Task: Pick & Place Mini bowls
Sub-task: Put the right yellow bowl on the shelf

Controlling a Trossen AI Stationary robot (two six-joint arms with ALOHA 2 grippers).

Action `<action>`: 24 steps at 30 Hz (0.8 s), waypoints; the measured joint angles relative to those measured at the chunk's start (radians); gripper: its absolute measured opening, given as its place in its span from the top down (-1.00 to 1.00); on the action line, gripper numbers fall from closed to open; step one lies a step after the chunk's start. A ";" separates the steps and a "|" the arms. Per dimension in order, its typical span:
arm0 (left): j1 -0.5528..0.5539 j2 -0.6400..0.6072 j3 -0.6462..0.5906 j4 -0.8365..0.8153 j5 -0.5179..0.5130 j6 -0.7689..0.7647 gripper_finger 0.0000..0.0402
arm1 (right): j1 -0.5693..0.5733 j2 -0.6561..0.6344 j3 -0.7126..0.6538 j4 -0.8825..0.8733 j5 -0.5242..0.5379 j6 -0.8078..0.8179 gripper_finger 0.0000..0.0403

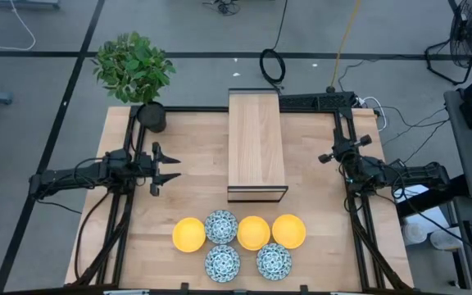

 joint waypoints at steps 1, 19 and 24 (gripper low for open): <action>0.000 0.000 0.000 0.000 0.000 0.000 -0.06 | 0.000 0.000 0.000 0.000 0.000 0.000 1.00; 0.000 0.000 0.000 0.000 0.000 0.000 -0.06 | 0.000 0.000 0.000 0.000 0.000 0.000 1.00; 0.000 0.000 0.000 0.000 0.000 0.000 -0.06 | -0.001 0.000 0.000 -0.001 0.000 -0.144 1.00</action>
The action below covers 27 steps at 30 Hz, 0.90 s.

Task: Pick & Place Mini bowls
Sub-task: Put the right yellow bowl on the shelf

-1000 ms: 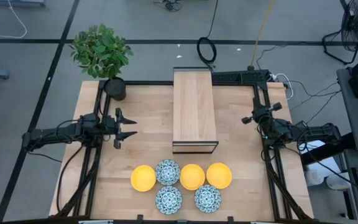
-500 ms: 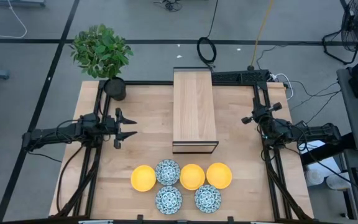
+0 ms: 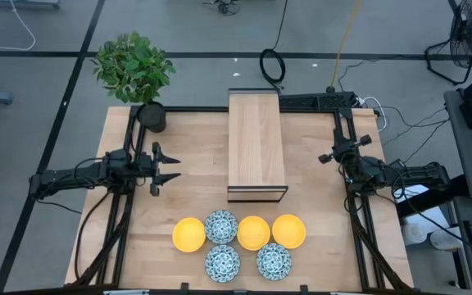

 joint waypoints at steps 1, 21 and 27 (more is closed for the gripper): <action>0.000 0.000 0.000 0.000 0.000 0.000 -0.06 | 0.000 0.000 0.000 0.004 0.000 -0.108 1.00; 0.000 0.000 0.000 0.000 0.000 0.000 -0.07 | 0.000 0.004 0.000 0.200 -0.798 -0.296 1.00; 0.000 0.000 0.000 0.000 0.000 0.000 -0.06 | 0.000 0.007 0.000 0.231 -1.381 0.183 1.00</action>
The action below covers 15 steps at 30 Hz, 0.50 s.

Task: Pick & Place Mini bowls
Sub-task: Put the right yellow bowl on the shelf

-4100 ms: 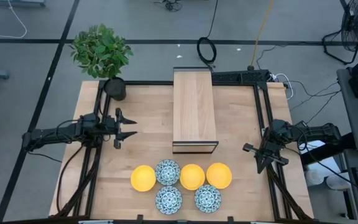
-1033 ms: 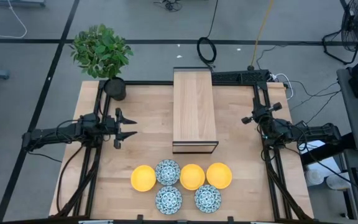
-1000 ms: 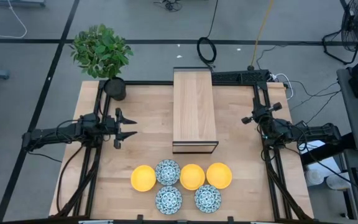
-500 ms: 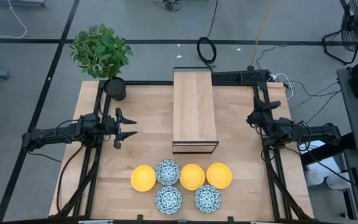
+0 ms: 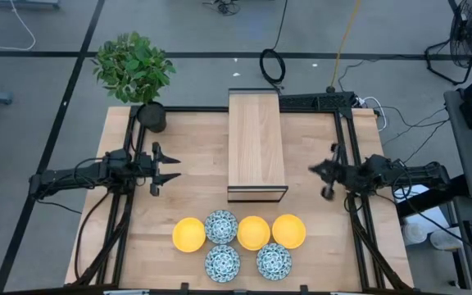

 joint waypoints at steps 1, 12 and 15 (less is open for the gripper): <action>0.000 0.000 0.000 0.000 0.000 0.000 -0.07 | 0.000 0.001 0.000 0.025 -0.090 0.043 1.00; 0.000 0.000 0.000 0.000 0.000 0.000 -0.06 | 0.000 0.000 -0.001 0.570 -0.928 0.904 1.00; 0.000 0.000 0.000 0.000 0.000 0.000 -0.06 | 0.000 0.000 -0.001 0.601 -0.954 1.037 1.00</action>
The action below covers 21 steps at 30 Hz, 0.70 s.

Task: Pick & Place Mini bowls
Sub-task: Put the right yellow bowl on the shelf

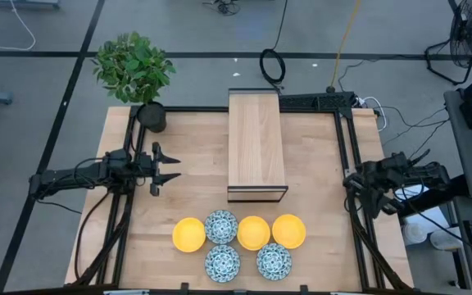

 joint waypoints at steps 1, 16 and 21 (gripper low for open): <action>0.000 0.000 0.000 0.000 0.000 0.000 -0.06 | 0.000 0.000 0.000 -0.001 0.017 -0.002 1.00; 0.000 0.000 0.000 0.000 0.000 0.000 -0.06 | 0.002 0.013 0.000 -0.527 0.366 -0.283 1.00; 0.000 0.000 0.000 0.000 0.000 0.000 -0.06 | 0.002 0.064 0.001 -0.604 0.680 -0.301 1.00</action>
